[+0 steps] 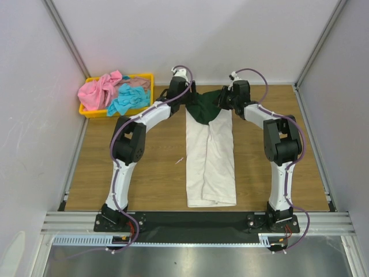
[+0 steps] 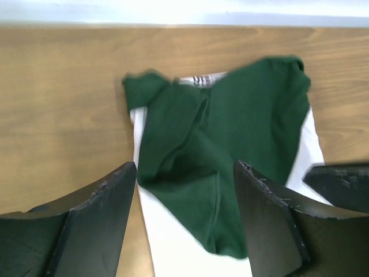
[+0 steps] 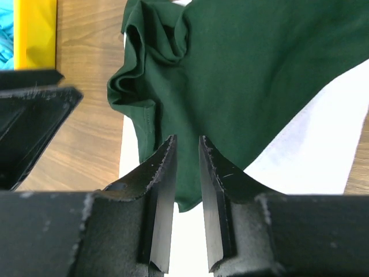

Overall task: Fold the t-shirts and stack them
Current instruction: Fold the tshirt

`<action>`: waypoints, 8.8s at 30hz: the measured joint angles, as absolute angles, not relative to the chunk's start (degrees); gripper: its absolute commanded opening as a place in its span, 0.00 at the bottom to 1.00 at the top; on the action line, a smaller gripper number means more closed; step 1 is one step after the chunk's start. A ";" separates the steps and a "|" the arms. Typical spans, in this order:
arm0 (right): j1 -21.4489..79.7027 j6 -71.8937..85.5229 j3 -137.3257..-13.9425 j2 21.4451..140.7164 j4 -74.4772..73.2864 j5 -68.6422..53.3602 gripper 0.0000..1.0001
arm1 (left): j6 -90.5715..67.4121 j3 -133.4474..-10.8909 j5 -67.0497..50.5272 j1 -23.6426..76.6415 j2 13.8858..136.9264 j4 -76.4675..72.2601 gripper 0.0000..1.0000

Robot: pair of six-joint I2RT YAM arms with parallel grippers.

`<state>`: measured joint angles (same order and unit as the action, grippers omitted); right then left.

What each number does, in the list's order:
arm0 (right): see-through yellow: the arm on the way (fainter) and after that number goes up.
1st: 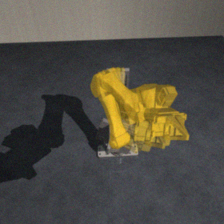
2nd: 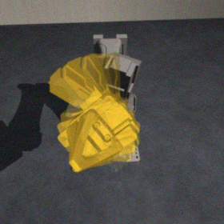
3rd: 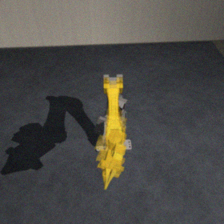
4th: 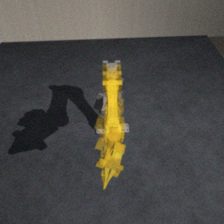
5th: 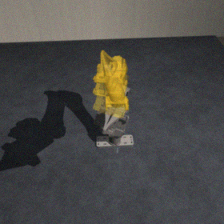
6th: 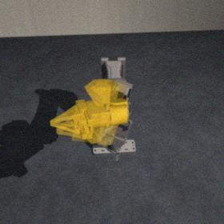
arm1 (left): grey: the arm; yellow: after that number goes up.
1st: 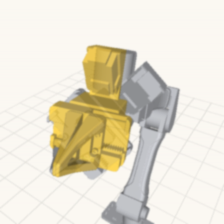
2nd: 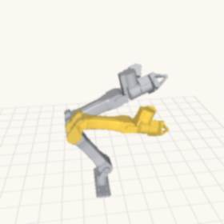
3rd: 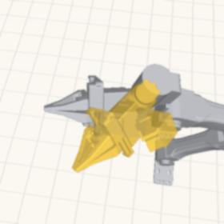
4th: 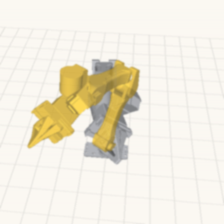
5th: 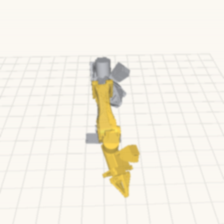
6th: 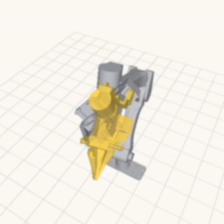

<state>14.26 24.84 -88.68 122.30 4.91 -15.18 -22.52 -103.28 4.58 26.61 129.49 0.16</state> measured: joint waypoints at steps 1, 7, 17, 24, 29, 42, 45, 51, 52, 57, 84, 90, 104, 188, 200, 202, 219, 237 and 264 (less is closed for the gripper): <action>14.26 24.84 -88.71 122.30 4.89 -14.98 0.27 | -20.64 -105.86 5.82 27.14 130.63 1.52 0.77; 12.84 25.02 -88.79 122.30 4.89 -14.35 0.28 | -11.11 -118.15 12.47 31.92 136.22 7.97 0.81; 10.90 25.69 -89.80 123.26 5.10 -14.48 0.21 | -4.99 -120.25 18.44 35.51 139.61 15.05 0.76; 11.14 26.76 -91.92 128.44 6.79 -14.57 0.20 | -3.77 -121.51 21.15 34.83 141.51 17.02 0.75; 11.14 27.46 -92.40 130.91 6.76 -14.70 0.20 | -2.96 -124.38 22.55 34.87 143.35 18.50 0.75; 11.11 28.58 -93.06 131.20 7.20 -14.70 0.20 | -1.93 -130.87 23.11 34.92 146.96 25.52 0.77; 11.11 28.86 -93.06 131.22 7.27 -14.72 0.19 | -1.87 -131.44 22.85 34.92 147.70 27.42 0.75; 11.11 28.95 -93.06 131.26 7.44 -14.92 0.19 | -2.13 -131.72 23.75 34.68 148.20 28.95 0.60; 11.11 28.95 -93.06 131.26 7.46 -14.92 0.19 | -2.26 -131.72 23.86 34.61 148.20 28.97 0.53; 11.11 29.15 -93.08 131.26 7.40 -14.83 0.19 | -4.32 -130.58 23.97 33.89 147.89 27.51 0.43; 11.03 30.39 -94.91 131.85 5.08 -14.06 0.19 | -21.85 -100.27 16.99 28.71 126.80 9.50 0.74; 11.03 30.39 -95.35 131.85 4.73 -14.09 0.19 | -17.61 -113.56 12.64 28.47 132.51 7.86 0.73; 11.03 30.39 -96.23 132.49 4.12 -14.46 0.19 | -24.12 -117.93 -0.67 28.47 139.26 0.19 0.64; 20.91 31.22 -112.77 142.02 -4.86 -12.43 0.19 | -49.69 -73.49 1.26 21.96 121.34 -15.00 0.65; 20.78 31.18 -111.26 142.04 -4.34 -12.29 0.18 | -54.78 -74.67 1.13 21.82 123.92 -15.75 0.18; 20.67 31.22 -110.89 142.02 -3.88 -12.32 0.18 | -55.75 -74.65 1.21 21.82 124.46 -15.86 0.03; 19.40 31.97 -109.82 142.04 -1.32 -12.27 0.18 | -46.44 -73.25 8.78 23.88 122.08 -15.86 0.00; 16.60 35.68 -111.35 145.23 6.22 -13.69 0.19 | -27.35 -76.69 14.79 30.20 118.83 -13.96 0.00; 17.87 42.17 -122.83 155.48 14.63 -20.62 0.22 | -9.93 -80.73 5.32 36.01 117.80 -13.30 0.00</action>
<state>17.87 42.17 -122.83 155.48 14.63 -20.62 -9.93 -80.73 5.32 36.01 117.80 -13.30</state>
